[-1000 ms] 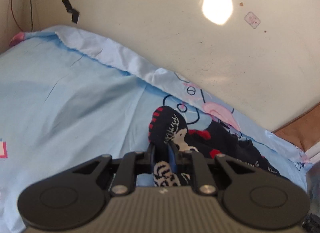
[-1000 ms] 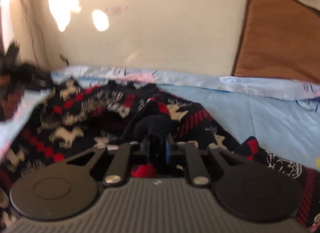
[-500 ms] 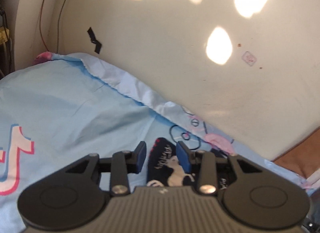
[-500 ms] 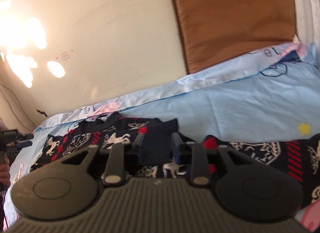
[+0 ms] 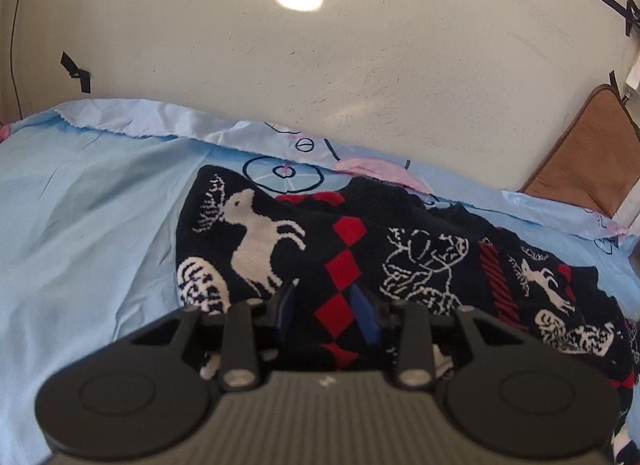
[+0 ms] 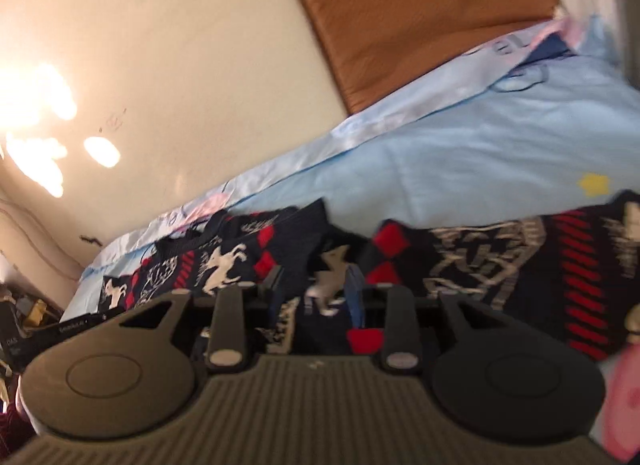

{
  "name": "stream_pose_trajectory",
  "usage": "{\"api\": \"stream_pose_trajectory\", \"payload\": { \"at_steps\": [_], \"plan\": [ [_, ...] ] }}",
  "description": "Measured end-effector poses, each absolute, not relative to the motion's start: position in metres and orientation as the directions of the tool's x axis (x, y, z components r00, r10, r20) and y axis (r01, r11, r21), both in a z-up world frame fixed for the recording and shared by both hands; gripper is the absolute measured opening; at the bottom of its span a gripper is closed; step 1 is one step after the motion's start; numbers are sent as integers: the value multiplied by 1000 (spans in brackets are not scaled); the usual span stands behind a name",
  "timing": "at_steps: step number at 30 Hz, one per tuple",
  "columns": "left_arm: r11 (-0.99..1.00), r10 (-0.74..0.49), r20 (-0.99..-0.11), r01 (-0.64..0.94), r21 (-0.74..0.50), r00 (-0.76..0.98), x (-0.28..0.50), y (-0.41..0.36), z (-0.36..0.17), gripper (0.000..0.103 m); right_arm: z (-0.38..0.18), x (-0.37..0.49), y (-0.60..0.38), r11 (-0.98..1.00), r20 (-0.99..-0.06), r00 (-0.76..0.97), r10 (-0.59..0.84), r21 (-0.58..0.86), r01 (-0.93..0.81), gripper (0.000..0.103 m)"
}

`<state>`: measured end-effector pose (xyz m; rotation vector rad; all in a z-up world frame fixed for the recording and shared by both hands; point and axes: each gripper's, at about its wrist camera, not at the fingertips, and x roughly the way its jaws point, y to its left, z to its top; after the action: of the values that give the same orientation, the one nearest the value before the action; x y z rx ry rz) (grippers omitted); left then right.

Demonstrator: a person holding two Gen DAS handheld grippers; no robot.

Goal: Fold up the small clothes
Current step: 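Grasp a sleeve with the right gripper and lift it over the body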

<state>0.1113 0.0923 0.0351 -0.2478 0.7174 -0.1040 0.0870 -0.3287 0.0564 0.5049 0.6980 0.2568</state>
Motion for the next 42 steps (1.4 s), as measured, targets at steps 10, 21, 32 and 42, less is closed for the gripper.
{"api": "stream_pose_trajectory", "payload": {
  "at_steps": [10, 21, 32, 42],
  "plan": [
    [915, -360, -583, 155, -371, 729, 121, 35, 68, 40, 23, -11, -479, 651, -561, 825, 61, 649, 393, 41],
    [868, -473, -639, 198, -455, 606, 145, -31, 39, 42, 32, 55, -509, 685, -514, 857, 31, 636, 356, 8],
    [926, -376, -668, 274, -258, 642, 150, -88, 37, 50, 57, 100, -536, 692, -428, 901, -72, 629, 354, 8],
    [882, -461, -652, 228, -413, 603, 141, -53, 44, 53, 86, 56, -486, 786, -357, 934, -15, 573, 232, 8]
  ]
}}
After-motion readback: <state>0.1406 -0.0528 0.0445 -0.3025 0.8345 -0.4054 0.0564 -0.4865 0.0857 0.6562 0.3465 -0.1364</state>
